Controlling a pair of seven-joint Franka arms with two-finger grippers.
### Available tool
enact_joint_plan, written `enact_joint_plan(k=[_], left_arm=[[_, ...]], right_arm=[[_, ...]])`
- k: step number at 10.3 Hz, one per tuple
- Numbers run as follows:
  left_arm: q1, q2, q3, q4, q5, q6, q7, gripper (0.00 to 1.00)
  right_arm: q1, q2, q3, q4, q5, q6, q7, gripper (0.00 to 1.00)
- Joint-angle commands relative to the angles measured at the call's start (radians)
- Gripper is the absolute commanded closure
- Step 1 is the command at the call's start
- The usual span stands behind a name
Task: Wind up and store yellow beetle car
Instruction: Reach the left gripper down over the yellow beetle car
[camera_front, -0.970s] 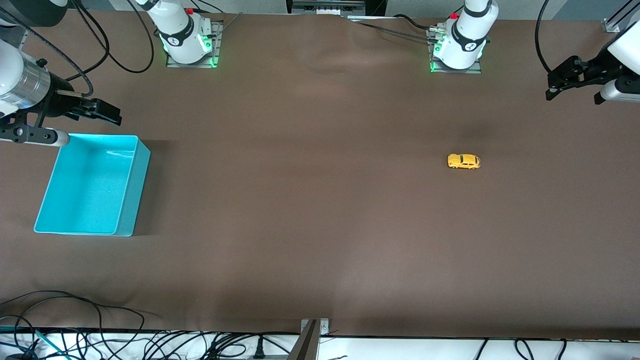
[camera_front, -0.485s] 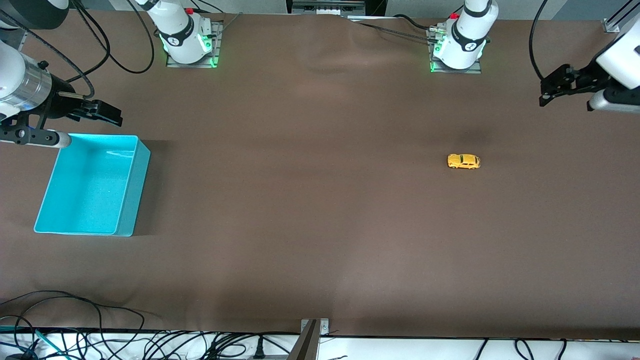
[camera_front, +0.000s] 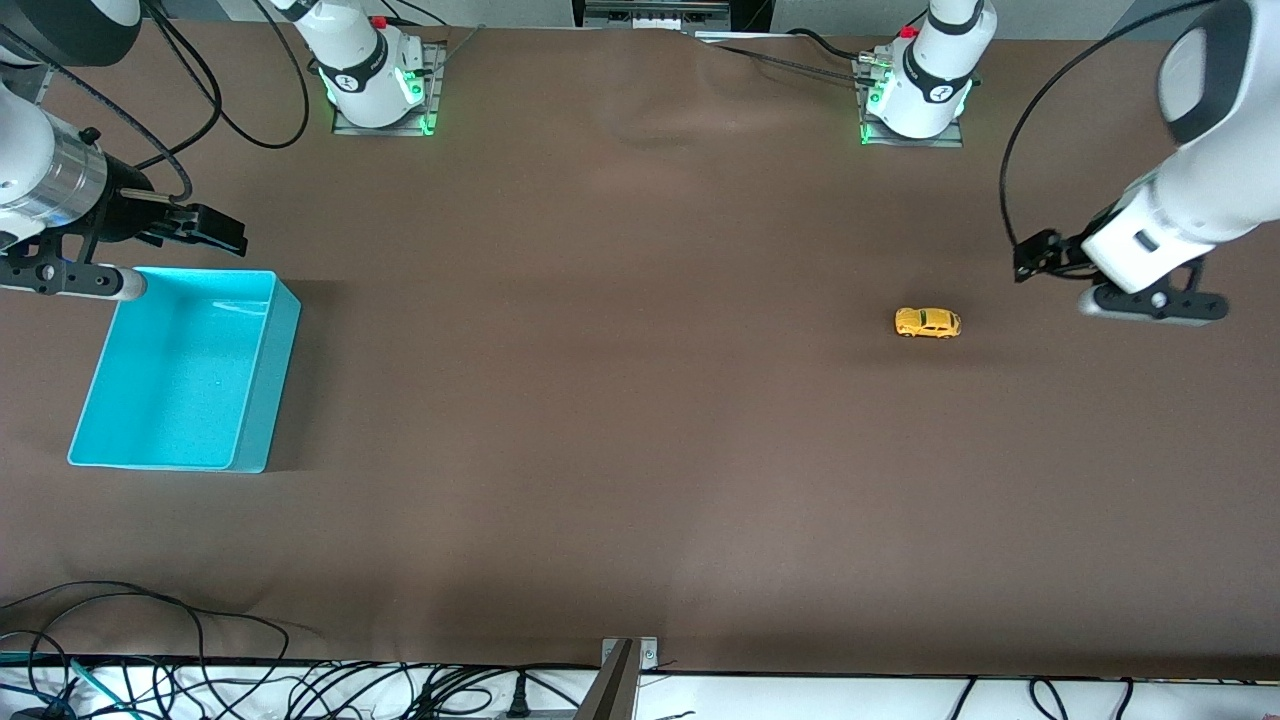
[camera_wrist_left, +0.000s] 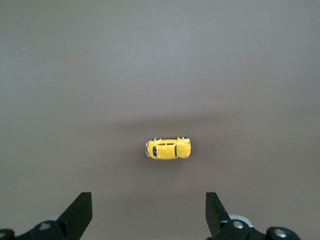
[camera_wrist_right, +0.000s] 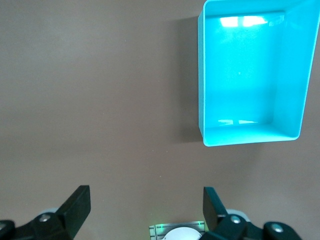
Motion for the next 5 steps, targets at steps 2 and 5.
enact_joint_plan(k=[2, 5], left_arm=[[0.002, -0.046, -0.004, -0.236, -0.012, 0.231, 0.002, 0.0], [-0.012, -0.048, -0.009, -0.431, -0.009, 0.447, 0.05, 0.0]], right_arm=[[-0.013, 0.005, 0.005, 0.016, 0.002, 0.004, -0.017, 0.0], [-0.014, 0.005, 0.003, 0.016, 0.002, 0.007, -0.018, 0.0]])
